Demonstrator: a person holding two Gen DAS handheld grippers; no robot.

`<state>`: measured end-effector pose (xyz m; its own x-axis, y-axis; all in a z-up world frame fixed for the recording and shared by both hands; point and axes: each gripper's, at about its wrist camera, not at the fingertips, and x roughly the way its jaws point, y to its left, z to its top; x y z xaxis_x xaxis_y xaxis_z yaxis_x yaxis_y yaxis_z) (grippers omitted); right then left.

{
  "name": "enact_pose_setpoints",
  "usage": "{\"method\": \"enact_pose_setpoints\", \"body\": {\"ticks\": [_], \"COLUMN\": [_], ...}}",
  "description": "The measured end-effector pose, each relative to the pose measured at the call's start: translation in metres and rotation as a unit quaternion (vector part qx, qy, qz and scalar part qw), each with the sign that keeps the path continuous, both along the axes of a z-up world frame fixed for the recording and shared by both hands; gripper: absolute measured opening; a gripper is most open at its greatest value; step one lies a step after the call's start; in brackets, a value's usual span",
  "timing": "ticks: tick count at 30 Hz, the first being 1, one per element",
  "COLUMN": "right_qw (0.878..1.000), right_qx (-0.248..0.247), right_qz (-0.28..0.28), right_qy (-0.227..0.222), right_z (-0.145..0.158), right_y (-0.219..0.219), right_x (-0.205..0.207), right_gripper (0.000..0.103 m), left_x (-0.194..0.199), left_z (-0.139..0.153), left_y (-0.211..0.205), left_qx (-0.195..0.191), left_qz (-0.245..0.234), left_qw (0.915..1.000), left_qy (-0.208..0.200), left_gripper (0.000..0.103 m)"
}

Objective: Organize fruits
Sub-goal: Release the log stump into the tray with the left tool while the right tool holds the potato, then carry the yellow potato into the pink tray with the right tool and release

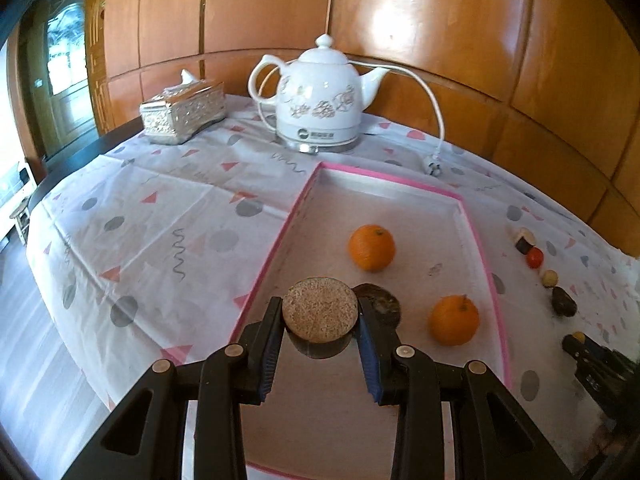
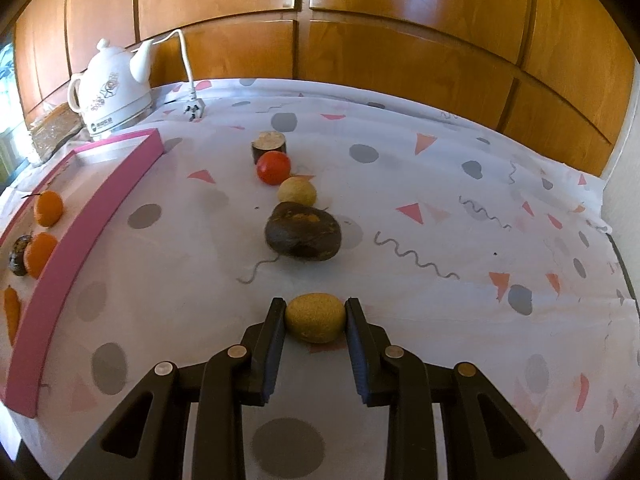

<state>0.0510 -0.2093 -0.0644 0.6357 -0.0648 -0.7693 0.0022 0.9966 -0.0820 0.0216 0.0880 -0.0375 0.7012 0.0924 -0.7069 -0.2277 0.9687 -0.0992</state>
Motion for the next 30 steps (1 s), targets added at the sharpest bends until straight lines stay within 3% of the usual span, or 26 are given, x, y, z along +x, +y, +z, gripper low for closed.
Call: {"method": "enact_pose_setpoints", "body": {"ticks": [4, 17, 24, 30], "right_qw": [1.0, 0.997, 0.985, 0.972], "right_qx": [0.005, 0.044, 0.091, 0.102], "right_qz": [0.013, 0.058, 0.144, 0.21], "right_qy": [0.002, -0.006, -0.018, -0.021], "right_z": [0.002, 0.019, 0.046, 0.056], "right_y": [0.008, 0.037, 0.081, 0.125], "right_x": [-0.003, -0.01, -0.012, -0.012], "right_gripper": [0.029, 0.029, 0.03, 0.03], "left_x": [0.0, -0.006, -0.01, -0.011], "left_z": [-0.001, 0.007, 0.011, 0.011], "left_y": [0.001, -0.003, -0.004, -0.002], "left_qx": [0.0, -0.009, -0.01, -0.012], "left_qz": [0.003, 0.002, 0.004, 0.01], "left_qw": [1.0, 0.9999, 0.9997, 0.9997], "left_qy": [-0.001, -0.014, -0.021, -0.021], "left_gripper": [0.036, 0.055, 0.06, 0.062]}}
